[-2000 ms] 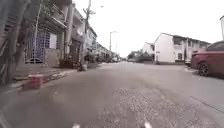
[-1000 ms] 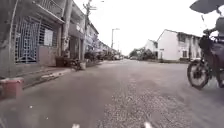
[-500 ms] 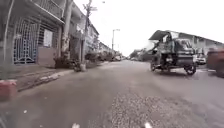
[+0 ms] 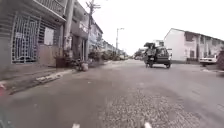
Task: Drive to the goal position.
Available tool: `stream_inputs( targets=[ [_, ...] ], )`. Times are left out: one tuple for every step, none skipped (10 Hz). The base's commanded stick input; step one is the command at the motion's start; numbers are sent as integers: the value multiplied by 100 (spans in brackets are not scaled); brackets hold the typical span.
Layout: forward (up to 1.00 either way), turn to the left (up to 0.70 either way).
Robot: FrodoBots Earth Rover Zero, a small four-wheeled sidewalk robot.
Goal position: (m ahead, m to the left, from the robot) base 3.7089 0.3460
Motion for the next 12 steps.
stream_inputs(
  targets=[
    [70, 0],
    [70, 1],
    [70, 1],
    [70, 1],
    [70, 2],
    [70, 2],
    [70, 1],
    [70, 1],
    [70, 0],
    [70, 0],
    [70, 7],
    [70, 8]
  ],
)
